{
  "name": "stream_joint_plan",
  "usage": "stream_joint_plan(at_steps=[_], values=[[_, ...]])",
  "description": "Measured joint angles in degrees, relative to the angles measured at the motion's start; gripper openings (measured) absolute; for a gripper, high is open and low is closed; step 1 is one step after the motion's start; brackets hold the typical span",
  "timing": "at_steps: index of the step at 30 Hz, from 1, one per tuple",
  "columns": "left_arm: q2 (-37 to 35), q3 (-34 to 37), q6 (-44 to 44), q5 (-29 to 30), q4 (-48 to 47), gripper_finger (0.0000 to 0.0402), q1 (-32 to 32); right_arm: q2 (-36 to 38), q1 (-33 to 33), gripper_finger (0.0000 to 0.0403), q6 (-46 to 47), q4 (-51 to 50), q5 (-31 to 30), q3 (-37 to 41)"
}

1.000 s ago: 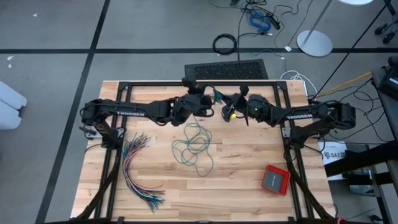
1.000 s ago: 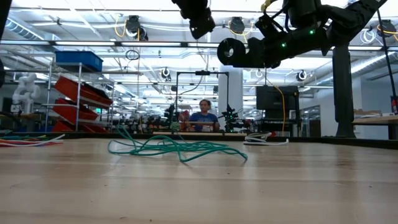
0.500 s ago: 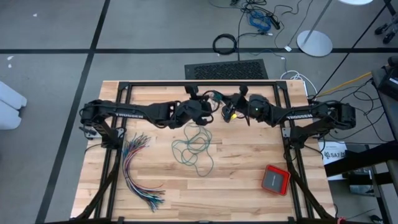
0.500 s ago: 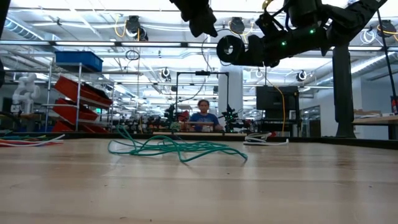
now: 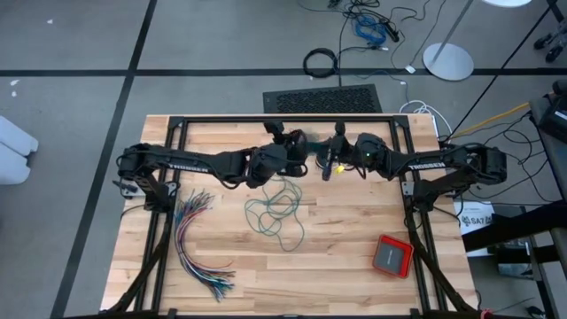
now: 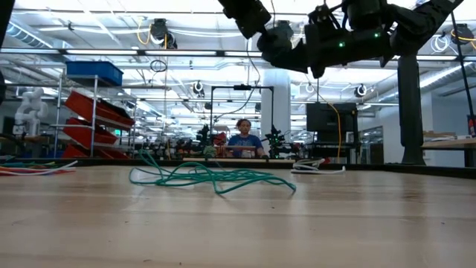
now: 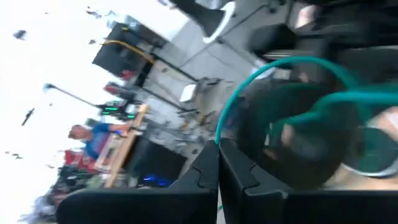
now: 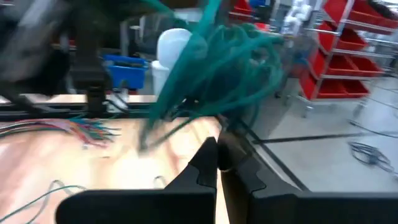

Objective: Coil cords
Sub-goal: Coil the green wire onto the spool

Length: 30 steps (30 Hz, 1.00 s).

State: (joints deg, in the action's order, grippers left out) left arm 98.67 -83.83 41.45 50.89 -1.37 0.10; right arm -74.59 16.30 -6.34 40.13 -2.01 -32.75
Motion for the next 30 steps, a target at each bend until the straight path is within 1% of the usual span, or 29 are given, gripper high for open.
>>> stream_joint_plan(at_steps=[3, 5, 9, 13, 17, 19, 21, 26, 30], values=[[-0.04, 0.0, 2.55, 2.77, 0.82, 0.0, 0.31, 0.0, -0.67, 0.0, -0.72, -0.26, 1.87, 0.0], [-0.04, 0.0, 2.51, 3.02, -0.11, 0.0, 0.75, 0.0, -0.76, 0.0, -1.5, -0.28, 2.99, 0.0], [-0.04, 0.0, 2.4, 3.46, -0.59, 0.0, 0.83, 0.0, -0.66, 0.0, -1.81, -0.57, 2.99, 0.0], [-0.08, 0.0, 2.91, 5.08, -1.42, 0.0, 0.64, 0.0, -0.66, 0.0, -2.39, -1.86, 2.91, 0.0], [-0.9, 0.0, 4.6, 7.71, -3.63, 0.0, 0.14, 0.0, -0.6, 0.0, -3.2, -3.52, -2.13, 0.0], [-1.66, 0.02, 5.01, 8.16, -4.26, 0.0, -0.42, 0.0, -0.4, 0.0, -3.31, -3.99, -4.64, -0.01], [-2.62, 0.02, 5.06, 8.15, -4.02, 0.0, -1.2, 0.0, 0.04, 0.0, -2.98, -4.09, -5.94, -0.01], [-5.06, 0.02, 5.45, 7.53, -3.67, 0.0, -2.54, 0.0, 1.04, 0.0, -1.77, -4.8, -6.84, -0.04], [-6.26, 0.02, 5.43, 8.56, -5.67, 0.0, -1.37, 0.0, 0.95, 0.0, -2.14, -4.64, -5.36, -0.04]])
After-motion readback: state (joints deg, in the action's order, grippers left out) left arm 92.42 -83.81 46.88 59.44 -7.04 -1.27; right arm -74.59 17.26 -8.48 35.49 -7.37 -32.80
